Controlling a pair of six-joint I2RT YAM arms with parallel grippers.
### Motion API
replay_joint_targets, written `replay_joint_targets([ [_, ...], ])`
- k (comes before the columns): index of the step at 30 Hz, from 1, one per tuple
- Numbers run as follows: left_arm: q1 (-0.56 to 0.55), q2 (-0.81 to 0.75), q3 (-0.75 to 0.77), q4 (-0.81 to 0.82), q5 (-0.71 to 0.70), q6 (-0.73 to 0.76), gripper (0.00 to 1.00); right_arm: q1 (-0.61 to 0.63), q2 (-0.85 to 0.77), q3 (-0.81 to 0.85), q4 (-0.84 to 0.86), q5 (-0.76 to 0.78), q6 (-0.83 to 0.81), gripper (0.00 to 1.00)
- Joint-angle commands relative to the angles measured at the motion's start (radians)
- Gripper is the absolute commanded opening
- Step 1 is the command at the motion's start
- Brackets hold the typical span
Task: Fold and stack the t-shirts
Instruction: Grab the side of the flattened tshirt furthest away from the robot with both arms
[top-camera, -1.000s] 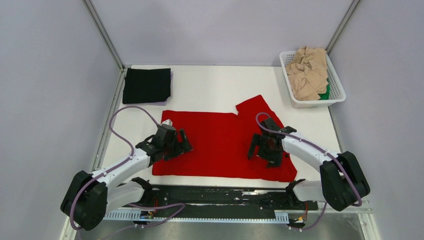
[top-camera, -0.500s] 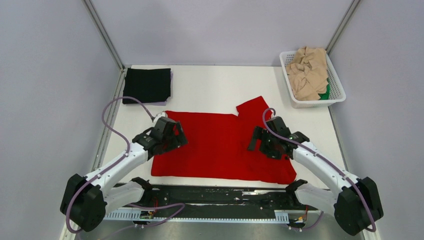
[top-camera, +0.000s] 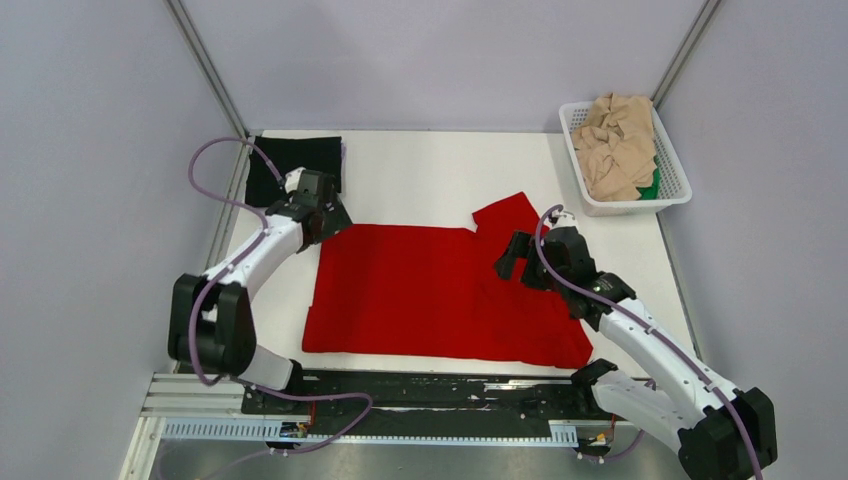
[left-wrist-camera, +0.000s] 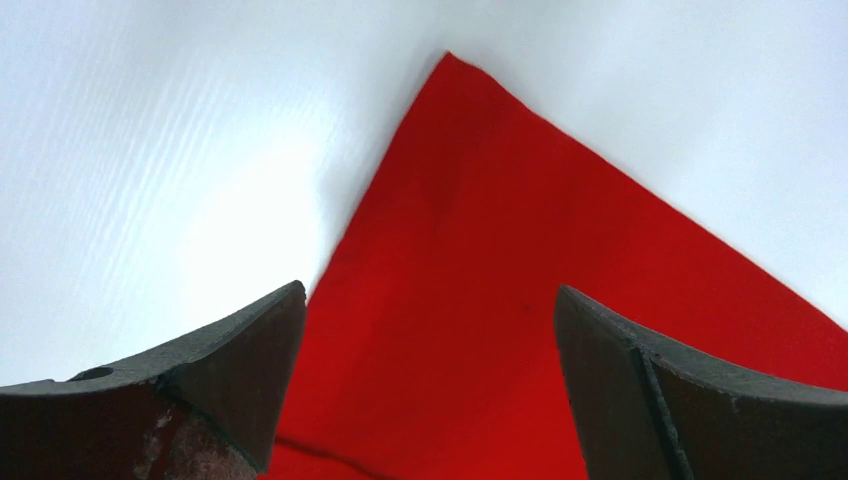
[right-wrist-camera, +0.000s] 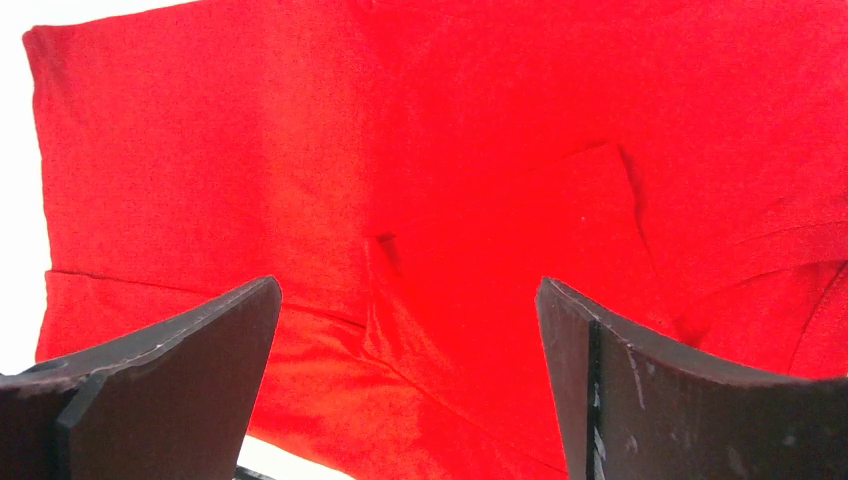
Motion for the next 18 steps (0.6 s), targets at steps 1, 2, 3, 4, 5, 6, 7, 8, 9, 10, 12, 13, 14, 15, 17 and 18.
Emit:
replay_joint_targets([
  [1, 0.027, 0.154, 0.146, 0.015, -0.008, 0.095, 0.96, 0.000, 0.007, -0.018, 0.065, 0.042, -0.053, 1.00],
  [2, 0.031, 0.203, 0.162, 0.024, 0.015, 0.107, 0.95, -0.002, 0.012, -0.020, 0.068, 0.045, -0.055, 1.00],
  [3, 0.041, 0.227, 0.201, 0.023, 0.022, 0.121, 0.94, -0.002, 0.018, -0.023, 0.071, 0.046, -0.057, 1.00],
  [4, 0.044, 0.272, 0.224, -0.001, 0.013, 0.121, 0.93, -0.002, 0.022, -0.026, 0.073, 0.046, -0.060, 1.00],
  [5, 0.046, 0.293, 0.262, -0.015, 0.003, 0.124, 0.93, -0.003, 0.028, -0.028, 0.074, 0.044, -0.061, 1.00],
  [6, 0.047, 0.325, 0.276, -0.028, -0.010, 0.127, 0.92, -0.003, 0.031, -0.030, 0.076, 0.042, -0.063, 1.00],
  [7, 0.048, 0.338, 0.296, -0.032, -0.016, 0.131, 0.90, -0.003, 0.035, -0.030, 0.078, 0.039, -0.066, 1.00],
  [8, 0.047, 0.358, 0.303, -0.032, -0.018, 0.134, 0.90, -0.003, 0.040, -0.031, 0.081, 0.037, -0.069, 1.00],
  [9, 0.047, 0.367, 0.310, -0.030, -0.015, 0.137, 0.88, -0.003, 0.043, -0.030, 0.083, 0.036, -0.070, 1.00],
  [10, 0.047, 0.383, 0.312, -0.027, -0.007, 0.137, 0.87, -0.003, 0.046, -0.031, 0.086, 0.035, -0.071, 1.00],
  [12, 0.047, 0.411, 0.316, -0.023, -0.002, 0.138, 0.85, -0.003, 0.051, -0.031, 0.086, 0.037, -0.071, 1.00],
  [13, 0.048, 0.424, 0.325, -0.029, -0.004, 0.132, 0.83, -0.003, 0.054, -0.032, 0.087, 0.036, -0.071, 1.00],
  [14, 0.048, 0.446, 0.330, -0.033, -0.002, 0.132, 0.82, -0.003, 0.056, -0.032, 0.087, 0.035, -0.072, 1.00],
  [15, 0.047, 0.458, 0.341, -0.036, 0.002, 0.132, 0.79, -0.003, 0.056, -0.032, 0.087, 0.033, -0.071, 1.00],
  [17, 0.047, 0.485, 0.353, -0.042, 0.013, 0.131, 0.76, -0.003, 0.056, -0.034, 0.089, 0.035, -0.073, 1.00],
  [18, 0.047, 0.499, 0.357, -0.048, 0.014, 0.131, 0.74, -0.003, 0.056, -0.035, 0.089, 0.038, -0.072, 1.00],
])
